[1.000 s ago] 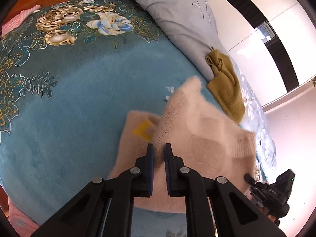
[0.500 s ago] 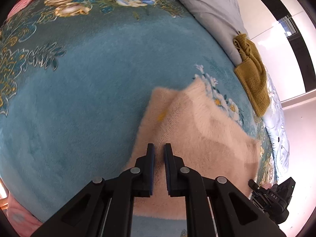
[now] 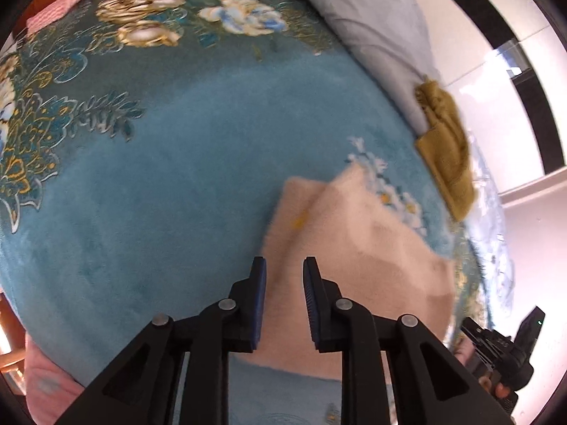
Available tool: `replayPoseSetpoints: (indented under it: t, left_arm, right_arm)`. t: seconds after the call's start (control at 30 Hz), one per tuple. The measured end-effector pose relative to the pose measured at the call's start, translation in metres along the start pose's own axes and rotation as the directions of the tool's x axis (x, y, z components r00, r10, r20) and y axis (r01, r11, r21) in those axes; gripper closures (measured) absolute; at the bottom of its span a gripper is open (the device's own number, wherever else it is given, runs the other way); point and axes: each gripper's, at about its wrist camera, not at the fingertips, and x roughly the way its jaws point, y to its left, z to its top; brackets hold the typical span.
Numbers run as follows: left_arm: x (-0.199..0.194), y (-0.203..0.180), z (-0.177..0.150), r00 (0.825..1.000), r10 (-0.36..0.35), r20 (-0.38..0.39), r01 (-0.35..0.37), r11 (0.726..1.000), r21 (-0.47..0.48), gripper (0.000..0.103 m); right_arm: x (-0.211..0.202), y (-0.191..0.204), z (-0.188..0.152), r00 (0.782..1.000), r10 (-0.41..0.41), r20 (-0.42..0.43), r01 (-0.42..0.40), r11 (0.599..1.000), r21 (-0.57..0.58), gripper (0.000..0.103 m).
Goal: Fold clothes
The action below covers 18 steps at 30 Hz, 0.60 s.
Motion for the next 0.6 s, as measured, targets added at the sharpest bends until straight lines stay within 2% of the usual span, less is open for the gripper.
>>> replayPoseSetpoints:
  t: [0.1,0.17,0.23,0.3,0.43,0.6]
  left_arm:
    - [0.006,-0.033,-0.016,0.999,-0.01,-0.039,0.016,0.991,0.133,0.081]
    - [0.018,-0.051,-0.029,0.997,0.02,-0.07,-0.004,0.975,0.224,0.081]
    - [0.031,-0.051,-0.035,0.993,0.079,-0.089,-0.052,0.962,0.267,0.081]
    - [0.039,-0.046,-0.038,0.988,0.114,-0.108,-0.082,0.961,0.263,0.081]
    - [0.044,-0.035,-0.044,0.985,0.12,-0.122,-0.089,0.969,0.231,0.081]
    - [0.059,-0.022,-0.045,0.98,0.132,-0.151,-0.099,0.972,0.211,0.081]
  right_arm:
    - [0.009,0.039,-0.023,0.998,0.024,-0.058,-0.032,0.99,-0.135,0.087]
    - [0.018,0.055,-0.046,0.993,0.049,-0.111,-0.071,0.977,-0.201,0.086]
    - [0.027,0.06,-0.062,0.991,0.025,-0.133,-0.058,0.968,-0.245,0.086]
    - [0.036,0.054,-0.07,0.987,-0.025,-0.159,-0.015,0.968,-0.249,0.086]
    - [0.048,0.031,-0.074,0.981,-0.02,-0.192,-0.015,0.983,-0.183,0.089]
    - [0.058,0.025,-0.079,0.979,-0.035,-0.203,-0.007,0.979,-0.201,0.089]
